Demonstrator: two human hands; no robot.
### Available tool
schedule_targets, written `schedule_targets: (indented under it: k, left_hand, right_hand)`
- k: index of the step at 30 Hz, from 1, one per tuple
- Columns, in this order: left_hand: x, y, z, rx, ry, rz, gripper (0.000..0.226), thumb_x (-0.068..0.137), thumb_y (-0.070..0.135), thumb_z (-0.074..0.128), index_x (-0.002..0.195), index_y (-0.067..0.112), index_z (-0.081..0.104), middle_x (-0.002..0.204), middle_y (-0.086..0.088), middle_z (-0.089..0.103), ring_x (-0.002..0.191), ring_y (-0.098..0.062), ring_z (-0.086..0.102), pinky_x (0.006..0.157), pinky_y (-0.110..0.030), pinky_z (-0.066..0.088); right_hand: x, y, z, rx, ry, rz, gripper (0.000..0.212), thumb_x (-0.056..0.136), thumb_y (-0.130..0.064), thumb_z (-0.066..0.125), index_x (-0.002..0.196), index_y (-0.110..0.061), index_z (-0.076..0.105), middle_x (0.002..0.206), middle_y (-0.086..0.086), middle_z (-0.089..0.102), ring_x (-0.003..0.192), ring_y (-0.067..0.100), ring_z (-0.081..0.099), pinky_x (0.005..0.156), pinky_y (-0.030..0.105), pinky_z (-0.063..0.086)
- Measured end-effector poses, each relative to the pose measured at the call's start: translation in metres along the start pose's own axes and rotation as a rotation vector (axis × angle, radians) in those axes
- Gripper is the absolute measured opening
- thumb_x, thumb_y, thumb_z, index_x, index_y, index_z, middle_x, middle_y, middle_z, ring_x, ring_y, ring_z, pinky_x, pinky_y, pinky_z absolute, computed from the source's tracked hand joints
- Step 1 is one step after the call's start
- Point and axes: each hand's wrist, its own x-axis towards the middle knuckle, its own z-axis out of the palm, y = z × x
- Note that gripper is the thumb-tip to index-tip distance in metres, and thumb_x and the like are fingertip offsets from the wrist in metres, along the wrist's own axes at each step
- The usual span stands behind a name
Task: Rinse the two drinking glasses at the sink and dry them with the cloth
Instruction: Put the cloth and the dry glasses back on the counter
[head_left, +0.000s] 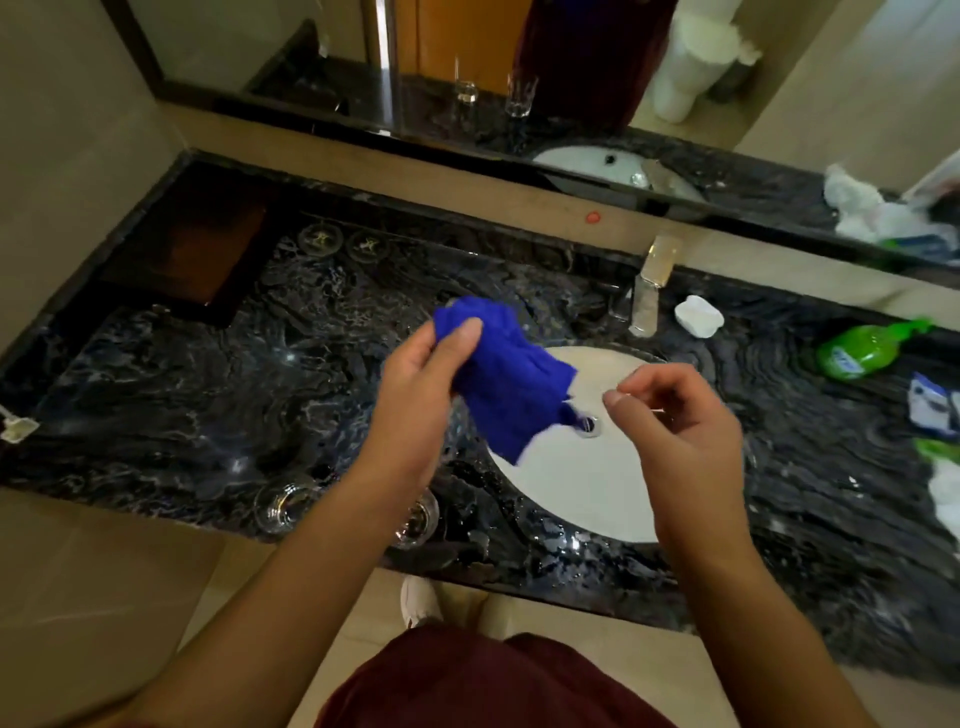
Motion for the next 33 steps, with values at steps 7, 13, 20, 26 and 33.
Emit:
schedule_targets:
  k: [7,13,20,26,33]
  left_hand:
    - [-0.023,0.0,0.018,0.24,-0.186,0.032,0.024,0.091,0.025,0.069,0.113,0.02,0.073,0.112,-0.002,0.078,0.106,-0.015,0.071,0.094,-0.033,0.055]
    - [-0.051,-0.008,0.052,0.48,-0.478,-0.056,0.035,0.102,0.007,0.055,0.136,0.014,0.056,0.123,-0.011,0.072,0.104,-0.017,0.07,0.087,-0.032,0.059]
    - [-0.07,-0.015,0.058,0.681,-0.549,-0.118,0.025,0.105,0.021,0.055,0.124,0.015,0.069,0.112,-0.019,0.073,0.104,-0.043,0.069,0.084,-0.057,0.055]
    - [-0.067,-0.023,0.06,0.472,-0.508,-0.247,0.024,0.101,0.017,0.059,0.114,0.004,0.075,0.106,-0.019,0.076,0.096,-0.023,0.072,0.084,-0.031,0.058]
    - [-0.061,-0.034,0.044,0.31,-0.345,-0.36,0.038,0.094,0.034,0.063,0.104,0.001,0.077,0.106,-0.027,0.075,0.098,-0.033,0.071,0.09,-0.046,0.057]
  right_hand:
    - [0.003,0.014,-0.019,-0.017,-0.221,0.13,0.027,0.086,-0.043,0.065,0.111,-0.034,0.07,0.11,-0.01,0.073,0.104,0.009,0.067,0.088,0.033,0.055]
    - [-0.005,0.017,-0.038,-0.066,-0.351,-0.015,0.057,0.083,-0.065,0.059,0.135,-0.041,0.055,0.137,-0.017,0.059,0.127,0.005,0.057,0.108,0.035,0.047]
    - [-0.018,0.028,-0.067,-0.159,-0.537,-0.024,0.056,0.081,-0.068,0.066,0.132,-0.046,0.055,0.116,-0.03,0.068,0.11,-0.009,0.063,0.088,0.01,0.048]
    - [-0.022,0.026,-0.077,-0.309,-0.612,-0.024,0.05,0.087,-0.074,0.053,0.129,-0.046,0.058,0.104,-0.025,0.072,0.098,-0.004,0.067,0.086,0.028,0.055]
    - [-0.01,0.021,-0.06,-0.539,-0.667,-0.061,0.092,0.078,-0.085,0.05,0.154,-0.036,0.037,0.149,-0.012,0.053,0.131,0.004,0.052,0.11,0.032,0.046]
